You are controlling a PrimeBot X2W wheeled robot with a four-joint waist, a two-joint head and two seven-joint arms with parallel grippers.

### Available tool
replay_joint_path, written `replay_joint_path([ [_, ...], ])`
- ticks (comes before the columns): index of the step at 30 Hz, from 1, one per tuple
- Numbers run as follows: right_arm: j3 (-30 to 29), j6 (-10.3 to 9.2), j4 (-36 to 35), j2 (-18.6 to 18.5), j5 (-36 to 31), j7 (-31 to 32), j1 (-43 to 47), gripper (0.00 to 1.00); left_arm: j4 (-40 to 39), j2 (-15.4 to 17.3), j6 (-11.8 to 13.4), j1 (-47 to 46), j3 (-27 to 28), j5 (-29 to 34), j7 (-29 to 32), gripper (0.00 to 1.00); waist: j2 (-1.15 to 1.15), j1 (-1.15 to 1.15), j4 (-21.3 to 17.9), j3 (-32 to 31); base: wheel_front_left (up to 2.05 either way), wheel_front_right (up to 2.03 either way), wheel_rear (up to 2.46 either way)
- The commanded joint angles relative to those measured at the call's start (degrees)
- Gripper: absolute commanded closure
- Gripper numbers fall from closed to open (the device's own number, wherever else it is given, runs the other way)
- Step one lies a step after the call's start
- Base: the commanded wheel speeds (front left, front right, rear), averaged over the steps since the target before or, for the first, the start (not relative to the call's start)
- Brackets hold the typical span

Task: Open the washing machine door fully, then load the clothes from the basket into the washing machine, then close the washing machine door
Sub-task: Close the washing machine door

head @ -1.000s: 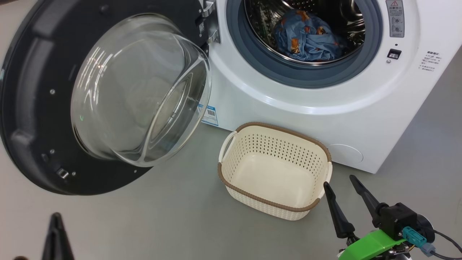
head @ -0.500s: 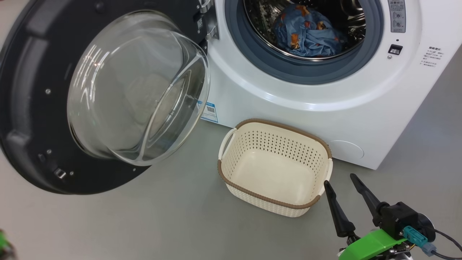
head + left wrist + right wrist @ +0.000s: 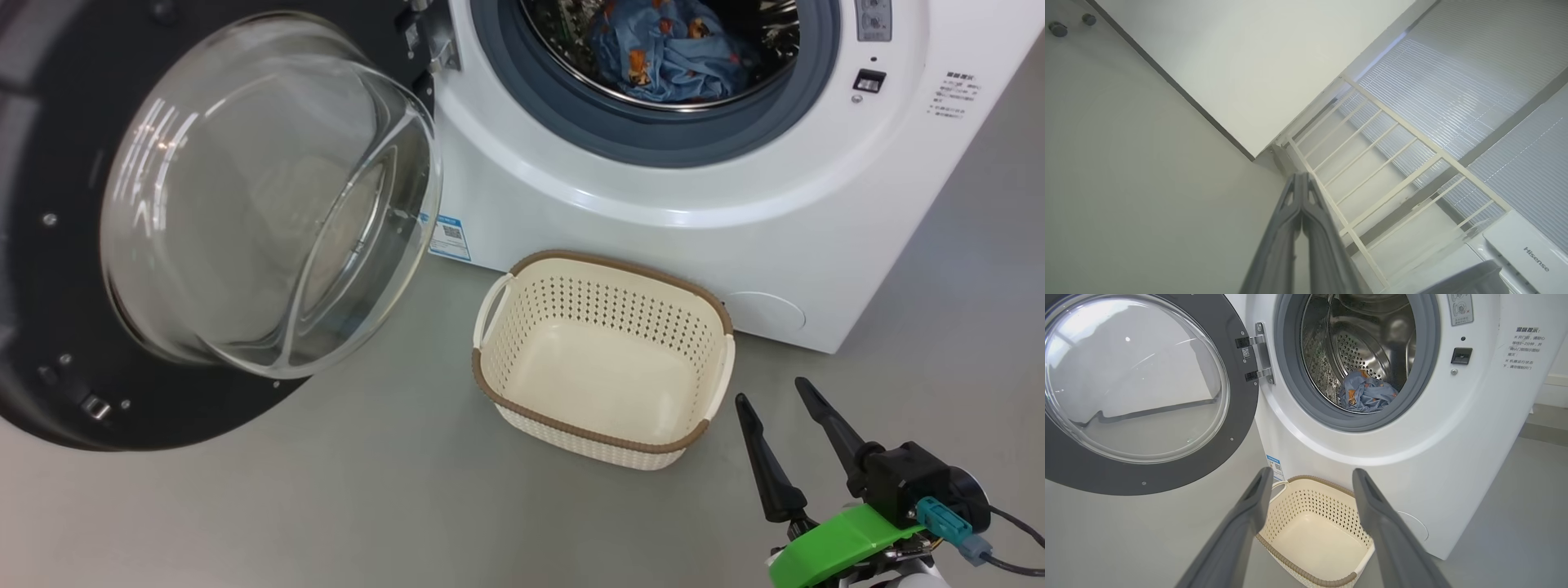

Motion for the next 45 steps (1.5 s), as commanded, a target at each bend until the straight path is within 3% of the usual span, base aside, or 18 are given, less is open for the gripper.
replay_joint_path([
  [1, 1.5, 0.09, -1.7, -0.2, 0.3, 0.1, -2.1, 0.0, 0.1, 3.8, -0.5, -2.6, 2.0, -1.7, 1.0, 1.0, 0.0, 0.0, -0.4, 0.5, 0.0, 0.0, 0.0],
  [8, 1.7, 0.09, -2.4, -0.6, 0.4, 0.7, -2.6, 0.0, 10.1, 5.9, -2.1, -7.9, 4.8, -12.1, 8.7, 1.0, 0.0, 0.0, -1.2, 1.5, 0.0, 0.0, 0.0],
  [18, 2.1, 0.09, -3.0, -1.2, 0.6, 1.7, -3.2, 0.0, 17.4, 7.0, -3.0, -10.3, 5.4, -20.5, 19.4, 1.0, 0.0, 0.0, -2.1, 2.2, 0.0, 0.0, 0.0],
  [31, 2.3, 0.09, -2.9, -1.4, 1.1, 2.1, -3.3, 0.0, 13.4, 4.4, -3.2, -8.3, 5.0, -29.0, 32.5, 1.0, 0.0, 0.0, -2.7, 2.2, 0.0, 0.0, 0.0],
  [45, 2.9, 0.09, -2.5, -1.5, 1.7, 2.3, -3.2, 0.0, 10.7, 3.1, -3.2, -6.3, 2.9, -29.9, 37.7, 1.0, 0.0, 0.0, -3.1, 1.5, 0.0, 0.0, 0.0],
])
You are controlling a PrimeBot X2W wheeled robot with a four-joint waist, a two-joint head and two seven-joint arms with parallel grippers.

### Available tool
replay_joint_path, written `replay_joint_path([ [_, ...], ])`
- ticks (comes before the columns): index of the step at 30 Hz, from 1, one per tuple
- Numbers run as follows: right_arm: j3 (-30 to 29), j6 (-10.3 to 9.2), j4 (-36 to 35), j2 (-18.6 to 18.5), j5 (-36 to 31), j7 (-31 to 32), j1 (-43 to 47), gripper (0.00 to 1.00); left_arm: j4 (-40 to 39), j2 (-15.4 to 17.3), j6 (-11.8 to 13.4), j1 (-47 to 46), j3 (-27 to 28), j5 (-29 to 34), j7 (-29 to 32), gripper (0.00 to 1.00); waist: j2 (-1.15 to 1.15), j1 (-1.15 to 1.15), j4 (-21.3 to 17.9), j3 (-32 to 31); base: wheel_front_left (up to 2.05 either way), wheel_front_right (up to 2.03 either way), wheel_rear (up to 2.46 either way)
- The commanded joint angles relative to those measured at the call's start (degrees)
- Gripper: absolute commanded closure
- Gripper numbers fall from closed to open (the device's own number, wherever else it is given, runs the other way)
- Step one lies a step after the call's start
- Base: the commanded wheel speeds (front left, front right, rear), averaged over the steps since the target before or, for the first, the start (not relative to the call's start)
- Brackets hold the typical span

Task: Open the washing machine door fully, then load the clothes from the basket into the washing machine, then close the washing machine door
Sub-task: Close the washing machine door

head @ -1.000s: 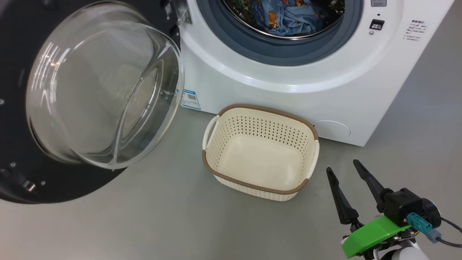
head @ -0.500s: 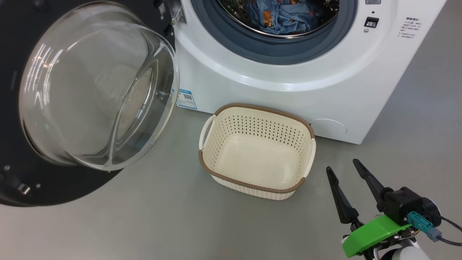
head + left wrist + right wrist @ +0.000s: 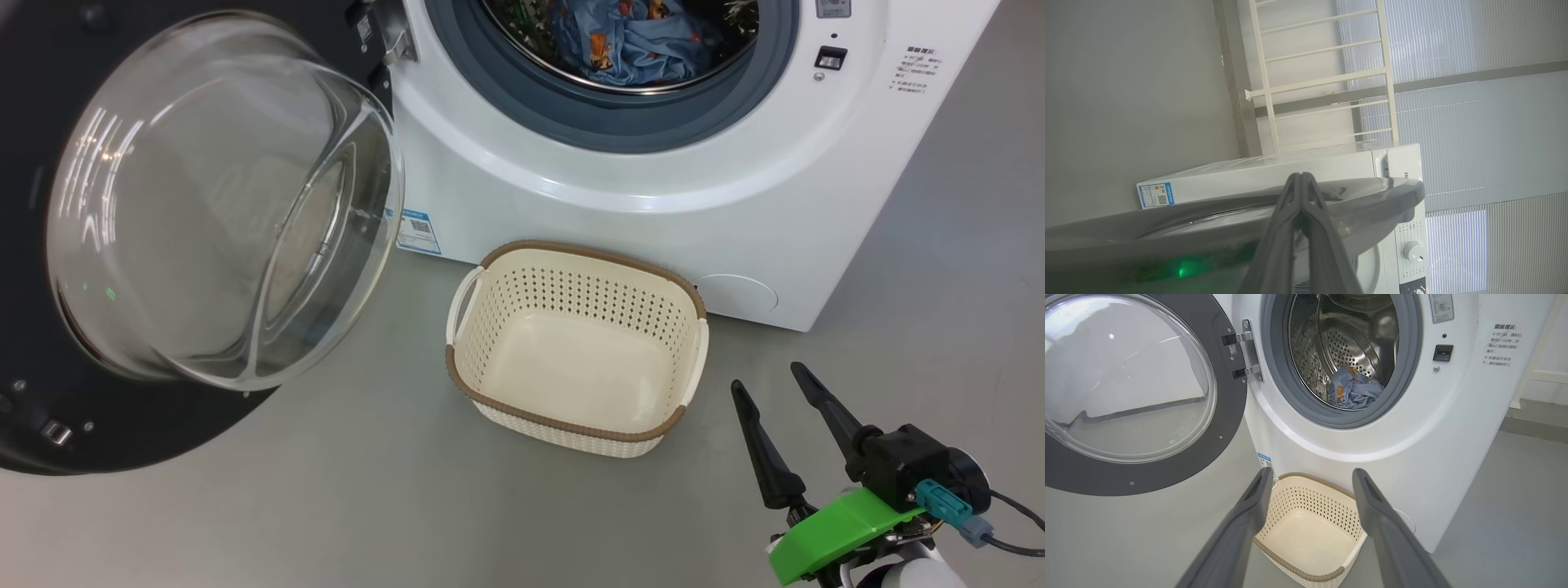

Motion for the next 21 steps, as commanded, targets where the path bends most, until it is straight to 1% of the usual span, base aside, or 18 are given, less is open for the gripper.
replay_joint_path([
  [1, 1.5, 0.09, -1.3, -0.1, 0.7, 0.2, -1.7, 0.0, -1.8, 2.9, -0.6, 0.7, 0.7, -0.5, 1.0, 1.0, 0.0, 0.0, 0.0, 0.0, 0.0, 0.0, 0.0],
  [5, 1.4, 0.09, -1.3, 0.0, 0.9, 0.2, -1.5, 0.0, -2.4, 2.9, -0.4, 1.5, -0.3, -1.0, 3.8, 1.0, 0.0, 0.0, 0.0, 0.0, 0.0, 0.0, 0.0],
  [11, 1.2, 0.09, -1.0, 0.1, 1.1, 0.0, -1.5, 0.0, -4.1, 2.3, 0.7, 2.8, -2.0, -1.6, 7.9, 1.0, 0.0, 0.0, 0.4, 0.1, 0.0, 0.0, 0.0],
  [16, 1.2, 0.09, -1.0, 0.4, 1.1, 0.0, -1.5, 0.0, -5.9, 1.6, 1.7, 4.5, -3.5, -1.4, 10.3, 1.0, 0.0, 0.0, 0.7, 0.2, 0.0, 0.0, 0.0],
  [21, 1.2, 0.09, -0.8, 0.4, 1.3, -0.1, -1.6, 0.0, -8.2, 0.8, 2.4, 5.9, -3.6, -2.6, 12.5, 1.0, 0.0, 0.0, 0.8, 0.2, 0.0, 0.0, 0.0],
])
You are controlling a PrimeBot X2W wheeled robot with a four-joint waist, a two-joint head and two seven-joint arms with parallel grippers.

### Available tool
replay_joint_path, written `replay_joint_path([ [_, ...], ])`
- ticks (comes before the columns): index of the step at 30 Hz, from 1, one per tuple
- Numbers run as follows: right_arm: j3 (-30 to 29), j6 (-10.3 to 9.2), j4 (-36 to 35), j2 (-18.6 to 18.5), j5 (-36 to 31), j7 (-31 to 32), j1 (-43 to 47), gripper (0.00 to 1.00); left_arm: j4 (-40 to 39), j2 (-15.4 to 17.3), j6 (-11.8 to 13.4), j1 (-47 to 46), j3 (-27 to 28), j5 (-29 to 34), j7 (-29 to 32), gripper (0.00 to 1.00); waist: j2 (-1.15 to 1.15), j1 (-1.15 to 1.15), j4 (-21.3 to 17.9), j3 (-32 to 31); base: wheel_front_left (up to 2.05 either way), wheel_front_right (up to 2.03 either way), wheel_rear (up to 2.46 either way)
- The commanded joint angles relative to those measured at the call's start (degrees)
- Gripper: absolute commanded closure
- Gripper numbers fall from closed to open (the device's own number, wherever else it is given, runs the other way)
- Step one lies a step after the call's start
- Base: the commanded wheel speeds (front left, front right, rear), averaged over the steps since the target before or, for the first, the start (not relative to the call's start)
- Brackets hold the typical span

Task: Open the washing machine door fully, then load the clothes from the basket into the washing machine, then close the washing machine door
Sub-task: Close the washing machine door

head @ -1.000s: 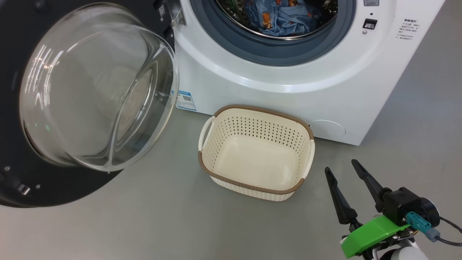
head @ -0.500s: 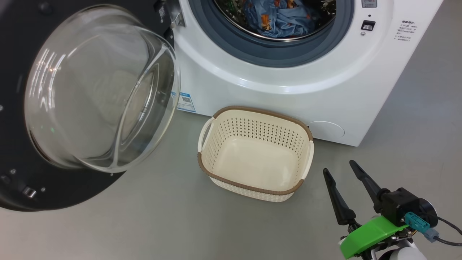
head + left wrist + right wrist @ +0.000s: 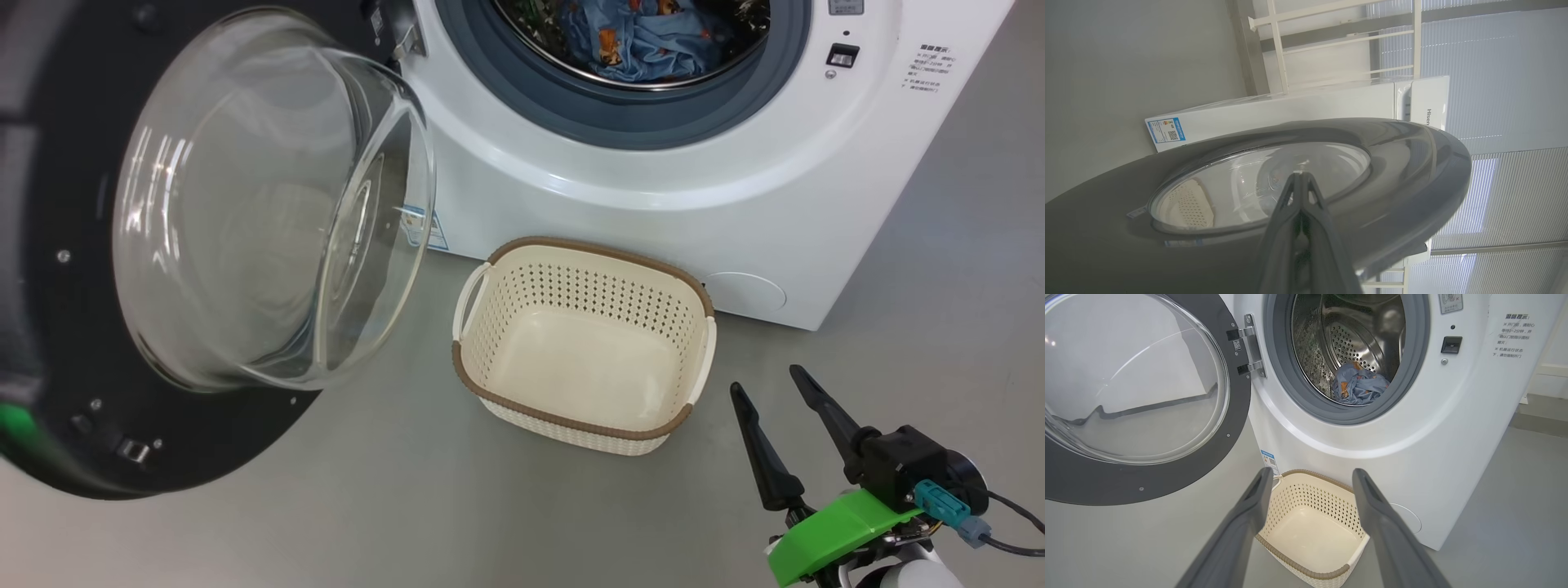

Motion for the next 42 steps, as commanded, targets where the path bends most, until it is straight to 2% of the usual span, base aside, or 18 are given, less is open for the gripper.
replay_joint_path([
  [1, 1.3, 0.09, -1.2, 0.2, 1.2, -0.1, -1.6, 0.0, -2.5, 2.3, 0.4, 0.9, 0.6, -0.5, 1.7, 1.0, 0.0, 0.0, 0.1, 0.0, 0.0, 0.0, 0.0],
  [6, 1.0, 0.09, -0.7, 0.3, 1.5, -0.4, -1.4, 0.0, -5.9, 0.8, 3.1, 2.8, 0.0, -3.2, 6.1, 1.0, 0.0, 0.0, 0.4, -0.1, 0.0, 0.0, 0.0],
  [15, 1.4, 0.09, 0.2, 0.6, 1.8, -1.0, -1.8, 0.0, -12.4, -2.1, 5.2, 5.6, -2.3, -5.5, 11.2, 1.0, 0.0, 0.0, 0.3, -0.5, 0.0, 0.0, 0.0],
  [21, 1.3, 0.09, 0.9, 0.8, 1.9, -1.6, -1.5, 0.0, -16.6, -4.2, 8.4, 7.9, -4.2, -7.7, 15.3, 1.0, 0.0, 0.0, -0.2, -0.9, 0.0, 0.0, 0.0],
  [24, 1.3, 0.09, 1.2, 0.9, 2.0, -1.8, -1.5, 0.0, -18.0, -5.1, 8.8, 8.7, -4.6, -8.2, 16.0, 1.0, 0.0, 0.0, -0.5, -1.0, 0.0, 0.0, 0.0],
  [30, 1.3, 0.09, 2.0, 1.2, 2.3, -2.3, -1.7, 0.0, -23.3, -9.2, 8.6, 10.8, -6.9, -9.3, 17.3, 1.0, 0.0, 0.0, -1.7, -1.2, 0.0, 0.0, 0.0],
  [35, 1.4, 0.09, 2.2, 1.4, 2.4, -2.7, -2.1, 0.0, -27.1, -11.9, 7.8, 12.2, -9.0, -10.4, 17.3, 1.0, 0.0, 0.0, -3.9, -0.7, 0.0, 0.0, 0.0],
  [42, 1.2, 0.09, 2.8, 1.7, 2.4, -3.3, -2.2, 0.0, -28.7, -13.4, 5.9, 13.3, -13.6, -10.2, 15.9, 1.0, 0.0, 0.0, -8.3, -0.3, 0.0, 0.0, 0.0],
])
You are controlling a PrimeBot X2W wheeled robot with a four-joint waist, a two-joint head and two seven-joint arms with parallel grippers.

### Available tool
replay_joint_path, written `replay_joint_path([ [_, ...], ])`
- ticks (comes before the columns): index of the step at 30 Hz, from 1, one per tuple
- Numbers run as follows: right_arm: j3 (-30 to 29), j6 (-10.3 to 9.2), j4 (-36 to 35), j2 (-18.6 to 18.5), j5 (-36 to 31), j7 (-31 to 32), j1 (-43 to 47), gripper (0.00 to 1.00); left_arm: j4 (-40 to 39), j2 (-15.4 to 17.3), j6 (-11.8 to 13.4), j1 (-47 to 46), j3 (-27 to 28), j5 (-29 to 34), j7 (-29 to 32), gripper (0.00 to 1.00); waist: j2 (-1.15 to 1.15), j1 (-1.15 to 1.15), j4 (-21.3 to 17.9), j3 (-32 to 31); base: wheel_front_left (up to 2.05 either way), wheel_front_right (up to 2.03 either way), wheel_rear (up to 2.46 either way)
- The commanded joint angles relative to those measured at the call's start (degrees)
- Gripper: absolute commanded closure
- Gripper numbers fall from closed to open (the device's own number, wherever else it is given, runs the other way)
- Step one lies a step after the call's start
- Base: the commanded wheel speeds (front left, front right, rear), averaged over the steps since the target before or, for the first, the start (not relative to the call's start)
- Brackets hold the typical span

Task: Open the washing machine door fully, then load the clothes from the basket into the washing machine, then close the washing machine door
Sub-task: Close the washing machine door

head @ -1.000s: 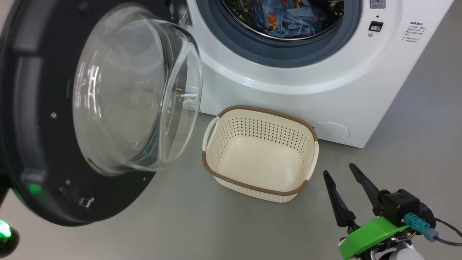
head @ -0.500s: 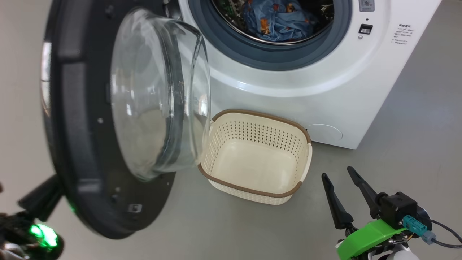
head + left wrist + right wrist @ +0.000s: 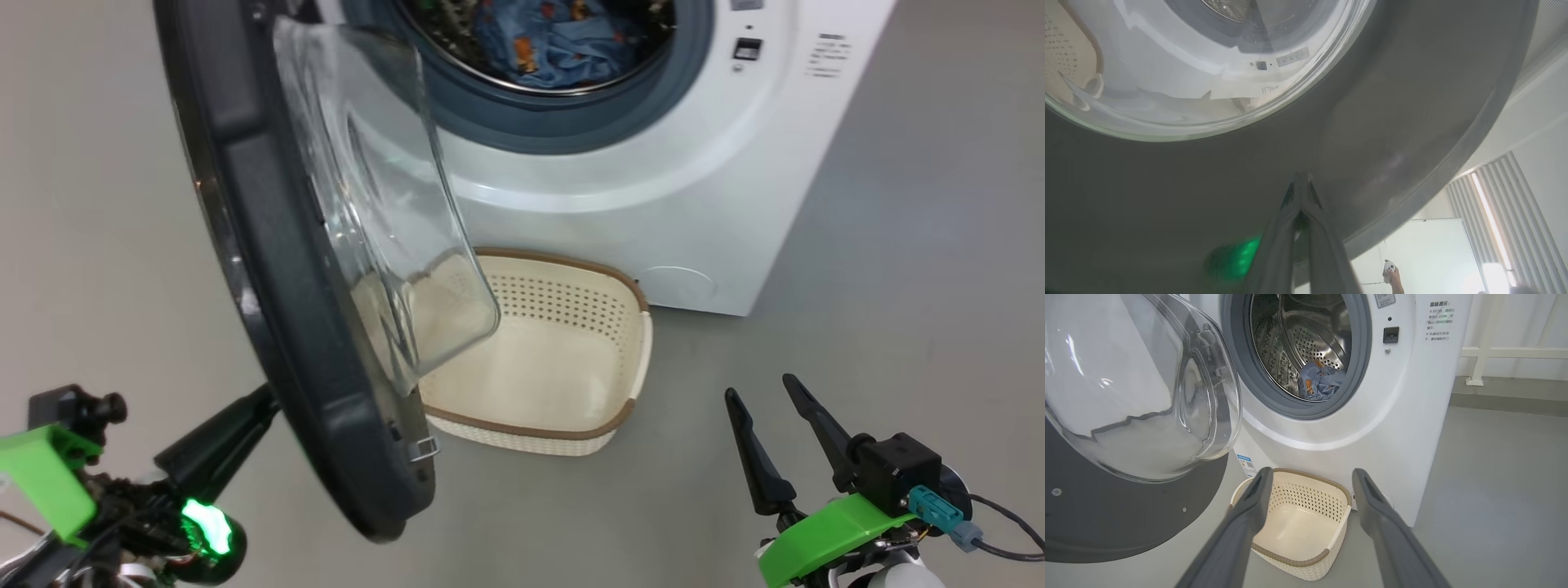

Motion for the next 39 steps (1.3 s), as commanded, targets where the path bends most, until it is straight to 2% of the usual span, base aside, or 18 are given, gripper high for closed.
replay_joint_path([
  [1, 1.3, 0.09, -1.2, 0.3, 0.5, -0.7, -1.6, 0.0, -2.0, 0.8, -0.8, -0.4, 0.8, 0.0, -0.1, 1.0, 0.0, 0.0, -2.5, 0.3, 0.0, 0.0, 0.0],
  [20, 1.7, 0.09, -0.3, 0.6, 0.8, -1.8, -2.8, 0.0, 5.1, 0.4, -7.9, -8.1, -9.6, -1.4, -13.8, 1.0, 0.0, 0.0, -14.8, 3.7, 0.0, 0.0, 0.0],
  [27, 1.8, 0.09, 0.0, 0.7, 1.0, -2.4, -3.6, 0.0, 9.2, 0.4, -8.9, -13.4, -10.9, -0.1, -19.1, 1.0, 0.0, 0.0, -18.1, 5.8, 0.0, 0.0, 0.0],
  [39, 2.4, 0.09, 0.5, 0.7, 1.8, -3.5, -5.1, 0.0, 11.9, 0.4, -9.1, -20.1, -10.4, 1.1, -23.5, 1.0, 0.0, 0.0, -21.6, 9.1, 0.0, 0.0, 0.0],
])
